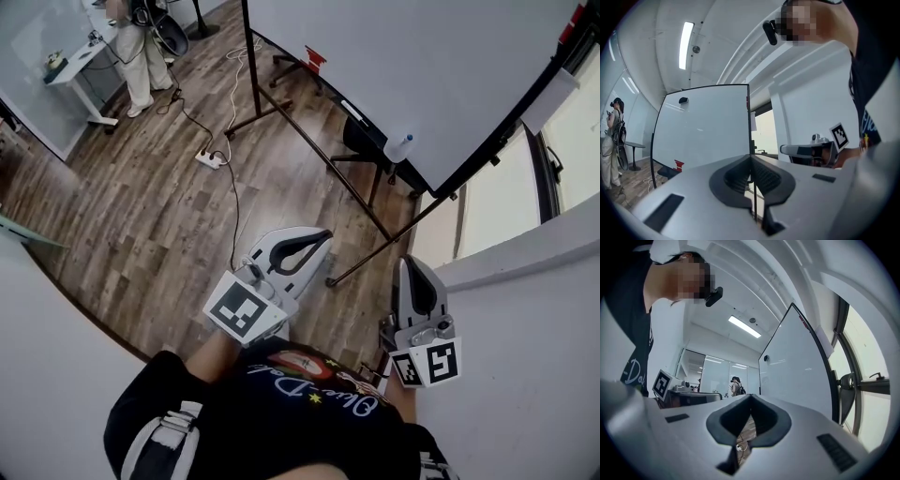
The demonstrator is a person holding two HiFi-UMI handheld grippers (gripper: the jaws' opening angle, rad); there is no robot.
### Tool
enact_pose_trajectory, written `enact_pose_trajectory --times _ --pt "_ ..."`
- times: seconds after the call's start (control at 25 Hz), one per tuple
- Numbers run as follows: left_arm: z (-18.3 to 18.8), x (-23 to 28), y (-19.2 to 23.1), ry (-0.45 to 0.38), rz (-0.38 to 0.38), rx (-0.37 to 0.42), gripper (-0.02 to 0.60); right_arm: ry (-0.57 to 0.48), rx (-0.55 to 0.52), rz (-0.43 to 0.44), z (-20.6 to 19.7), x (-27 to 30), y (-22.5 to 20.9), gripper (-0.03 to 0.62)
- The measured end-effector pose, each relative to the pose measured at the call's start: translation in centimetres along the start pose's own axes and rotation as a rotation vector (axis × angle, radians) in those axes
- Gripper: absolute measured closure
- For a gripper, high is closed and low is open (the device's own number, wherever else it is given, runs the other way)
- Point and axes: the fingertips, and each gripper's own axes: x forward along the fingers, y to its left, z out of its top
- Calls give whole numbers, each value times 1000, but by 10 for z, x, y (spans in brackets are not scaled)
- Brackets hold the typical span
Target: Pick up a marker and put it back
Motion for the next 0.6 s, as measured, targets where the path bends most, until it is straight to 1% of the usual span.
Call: enact_pose_trajectory --times 0.32,0.6 --pt "-2 5 69 0 -34 -12 578 12 -9 -39 -10 65 6 594" --pt "-3 10 126 1 -74 -18 578 20 -21 -96 -18 117 6 594"
